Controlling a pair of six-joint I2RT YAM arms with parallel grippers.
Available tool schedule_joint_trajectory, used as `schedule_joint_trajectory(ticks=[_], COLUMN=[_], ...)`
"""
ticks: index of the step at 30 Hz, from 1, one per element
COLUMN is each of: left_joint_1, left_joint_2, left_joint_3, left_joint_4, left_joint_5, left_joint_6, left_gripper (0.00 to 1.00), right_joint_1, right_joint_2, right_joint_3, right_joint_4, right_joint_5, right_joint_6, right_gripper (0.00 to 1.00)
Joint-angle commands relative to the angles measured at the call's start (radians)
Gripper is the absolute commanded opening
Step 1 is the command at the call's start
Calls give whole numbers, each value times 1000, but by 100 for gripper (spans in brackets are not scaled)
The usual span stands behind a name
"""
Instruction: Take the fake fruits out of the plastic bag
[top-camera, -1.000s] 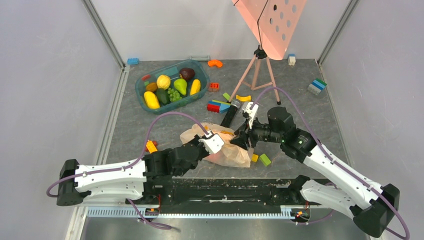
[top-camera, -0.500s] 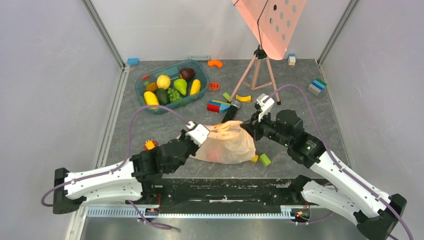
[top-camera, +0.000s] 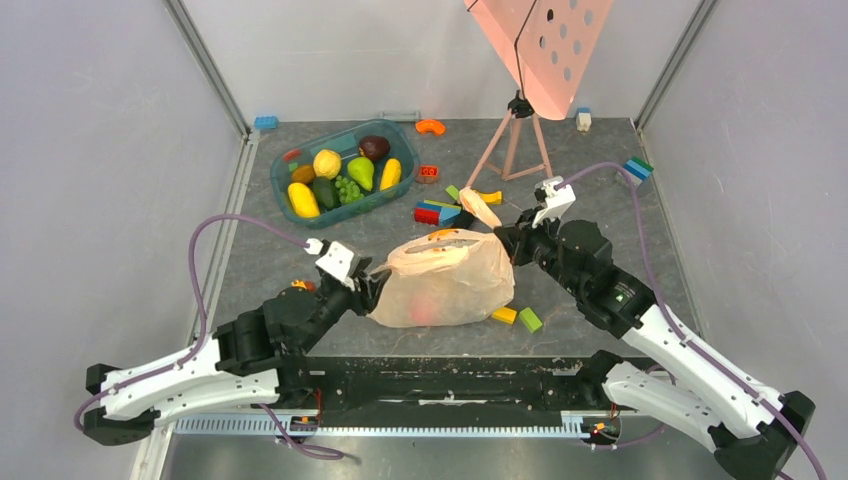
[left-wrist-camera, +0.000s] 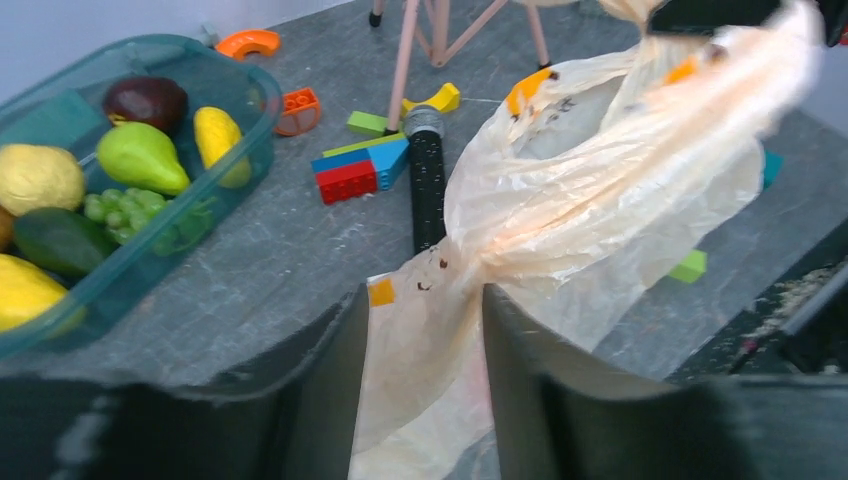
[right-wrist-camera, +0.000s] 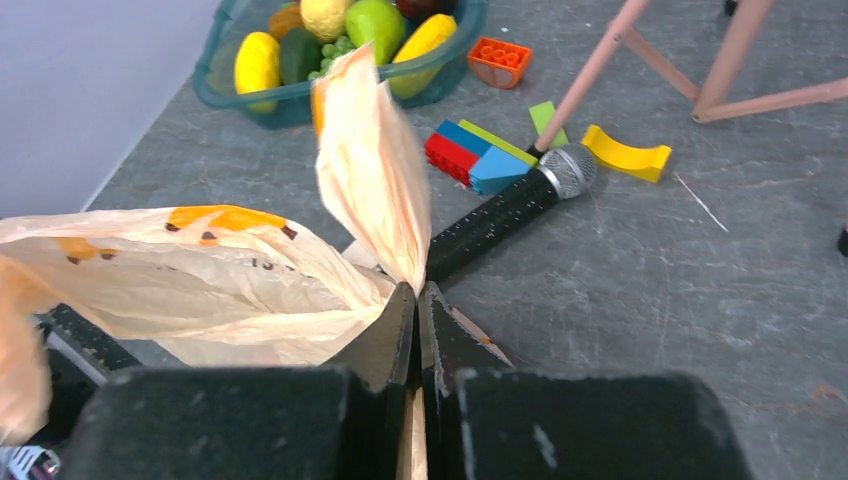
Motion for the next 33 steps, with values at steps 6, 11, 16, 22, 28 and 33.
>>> schedule_joint_trajectory(ticks=[6,11,16,22,28,33], left_joint_1=[5,4,2,-1,-14,-56], left_joint_2=[81,206,311,374,437,471], left_joint_3=[74,137,202,239,285,331], left_joint_4=[-29,-29,-14,15,-16,-58], left_joint_5=[199,290,334,333,285,228], left_joint_6=[65,142,196,250,314,372], left_gripper=[85,95,100,100,100,100], right_joint_1=[0,0,-1,0,0,-1], right_joint_2=[18,27,27,26,29,43], right_joint_3=[5,8,5,5,10,14], right_joint_4=[109,109,109,107,107,108], right_joint_5=[-105,-112,-117,-118,-128,-135], right_joint_6=[14,11,6,4,6,5], right_gripper=[0,0,0,0,0,0])
